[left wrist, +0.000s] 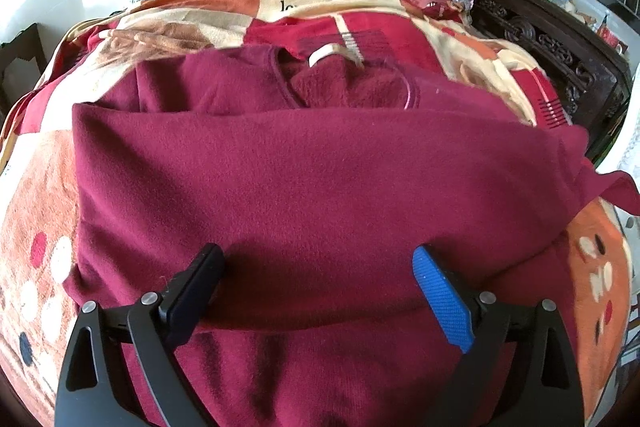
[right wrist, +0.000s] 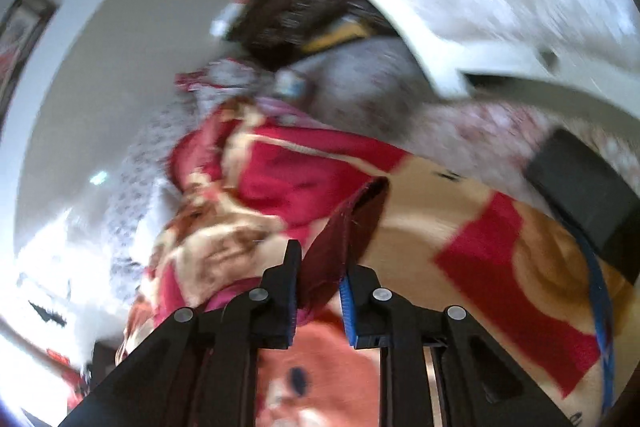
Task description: Fold small clothes
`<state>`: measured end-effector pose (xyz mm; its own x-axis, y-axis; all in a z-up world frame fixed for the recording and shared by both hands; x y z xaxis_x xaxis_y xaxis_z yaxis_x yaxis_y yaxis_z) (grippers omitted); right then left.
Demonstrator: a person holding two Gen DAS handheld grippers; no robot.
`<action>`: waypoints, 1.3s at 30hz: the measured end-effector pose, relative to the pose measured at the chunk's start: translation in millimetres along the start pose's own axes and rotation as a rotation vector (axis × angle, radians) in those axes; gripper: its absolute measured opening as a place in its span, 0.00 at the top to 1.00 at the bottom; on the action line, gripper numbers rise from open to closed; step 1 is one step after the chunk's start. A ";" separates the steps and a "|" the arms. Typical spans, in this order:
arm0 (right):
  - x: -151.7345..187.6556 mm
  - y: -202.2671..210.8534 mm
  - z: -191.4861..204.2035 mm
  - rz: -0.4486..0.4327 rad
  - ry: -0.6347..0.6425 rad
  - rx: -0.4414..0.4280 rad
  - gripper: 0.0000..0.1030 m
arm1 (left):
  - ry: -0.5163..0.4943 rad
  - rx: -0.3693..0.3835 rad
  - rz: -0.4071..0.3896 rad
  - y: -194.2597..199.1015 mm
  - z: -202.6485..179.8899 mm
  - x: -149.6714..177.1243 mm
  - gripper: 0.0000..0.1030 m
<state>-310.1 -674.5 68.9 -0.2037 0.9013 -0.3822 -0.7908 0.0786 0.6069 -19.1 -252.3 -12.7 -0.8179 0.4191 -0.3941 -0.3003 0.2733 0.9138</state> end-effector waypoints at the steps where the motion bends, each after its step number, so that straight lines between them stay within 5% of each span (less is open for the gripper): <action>1: 1.6 2.2 15.3 -0.005 0.036 -0.018 0.81 | 0.005 0.009 -0.013 5.9 0.5 -1.5 0.08; 8: 48.1 -13.1 159.3 0.022 0.388 -0.142 0.81 | 0.031 0.131 -0.102 56.1 0.8 -19.6 0.08; 14: 110.0 -55.4 250.8 0.079 0.636 -0.135 0.87 | 0.066 0.160 -0.132 76.6 15.4 -24.0 0.08; 20: 144.2 -72.3 263.7 0.151 0.667 -0.178 0.87 | 0.081 0.152 -0.128 74.0 32.9 -17.1 0.08; 29: 233.7 -166.7 268.6 0.456 0.773 -0.204 0.84 | 0.137 0.185 -0.108 63.8 48.4 -10.0 0.08; 33: 248.4 -183.8 249.3 0.557 0.723 -0.174 0.49 | 0.148 0.198 -0.071 53.4 47.8 -6.4 0.08; 39: 220.6 -117.4 229.6 0.393 0.710 -0.202 0.30 | 0.123 0.244 -0.052 46.3 26.1 -8.5 0.08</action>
<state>-129.7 -387.1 73.4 -0.7478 0.3598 -0.5580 -0.6609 -0.3238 0.6770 -13.3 -220.6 30.4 -0.8626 0.2947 -0.4111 -0.2283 0.4985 0.8363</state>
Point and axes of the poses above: each gripper's, at about its wrist camera, not at the fingertips, and y roughly against the way its jaws point, z to its left, x to its underside, the point moved 6 cm from there along -y, roughly the way its jaws point, and after that the axes turned 15 degrees about z, right-handed, at the moved point
